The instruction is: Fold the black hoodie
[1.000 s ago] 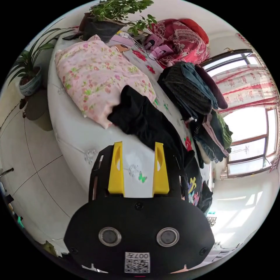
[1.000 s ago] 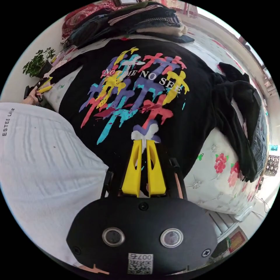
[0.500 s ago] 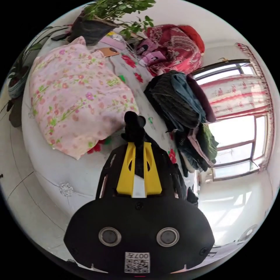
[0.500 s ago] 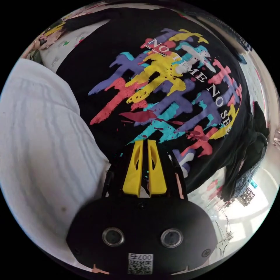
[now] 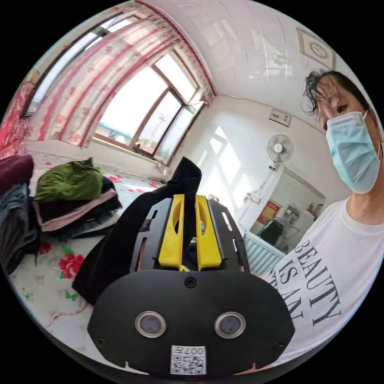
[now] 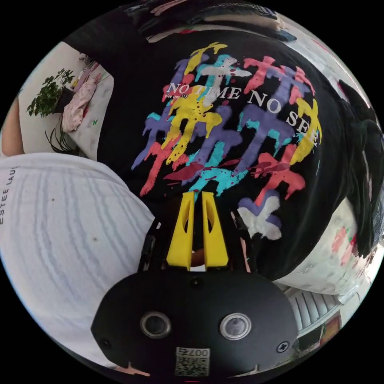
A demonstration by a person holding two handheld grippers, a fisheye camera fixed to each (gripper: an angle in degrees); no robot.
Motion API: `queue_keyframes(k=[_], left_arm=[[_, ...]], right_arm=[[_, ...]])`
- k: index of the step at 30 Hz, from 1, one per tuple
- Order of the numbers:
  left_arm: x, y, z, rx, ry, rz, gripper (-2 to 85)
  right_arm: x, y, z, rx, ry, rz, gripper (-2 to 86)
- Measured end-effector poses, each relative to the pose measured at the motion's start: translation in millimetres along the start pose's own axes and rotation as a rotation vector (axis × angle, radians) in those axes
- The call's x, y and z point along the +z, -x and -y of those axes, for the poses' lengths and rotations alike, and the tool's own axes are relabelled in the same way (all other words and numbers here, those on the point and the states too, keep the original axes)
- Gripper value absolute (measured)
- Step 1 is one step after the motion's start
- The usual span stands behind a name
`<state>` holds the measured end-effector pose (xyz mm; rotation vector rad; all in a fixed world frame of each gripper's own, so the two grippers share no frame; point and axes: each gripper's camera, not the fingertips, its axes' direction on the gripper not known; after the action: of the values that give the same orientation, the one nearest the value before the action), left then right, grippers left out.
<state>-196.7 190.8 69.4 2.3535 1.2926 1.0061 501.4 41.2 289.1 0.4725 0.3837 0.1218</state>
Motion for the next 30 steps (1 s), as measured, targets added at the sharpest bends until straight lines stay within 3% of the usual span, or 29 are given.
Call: queue_keyframes(k=[2, 5, 11, 17, 22, 30], left_arm=[[114.5, -15.6, -37.3, -0.004, 0.179, -0.136, 8.3], [196.0, -1.8, -112.5, -0.073, 0.405, 0.010, 10.5], [201.0, 84.4, -260.4, -0.374, 0.662, 0.350, 10.7], [164.1, 151.1, -321.3, -0.575, 0.663, 0.643, 9.4], [174.7, 186.3, -358.1, -0.735, 0.628, 0.604, 7.9], [205.8, 233.2, -390.4, -0.842, 0.642, 0.609, 6.5]], right_arm=[[-38.7, -25.1, -17.4, 0.083, -0.131, 0.055, 3.7], [-93.2, -70.8, -53.0, 0.213, -0.298, 0.041, 4.9], [-151.6, -160.9, -107.9, 0.436, -0.471, 0.101, 7.2], [-207.3, -236.7, -96.7, 0.530, -0.604, 0.199, 8.6], [-273.8, -387.4, -154.8, 0.962, -0.882, 0.269, 9.8], [-284.3, -534.0, -270.9, 1.414, -1.047, 0.325, 10.5]])
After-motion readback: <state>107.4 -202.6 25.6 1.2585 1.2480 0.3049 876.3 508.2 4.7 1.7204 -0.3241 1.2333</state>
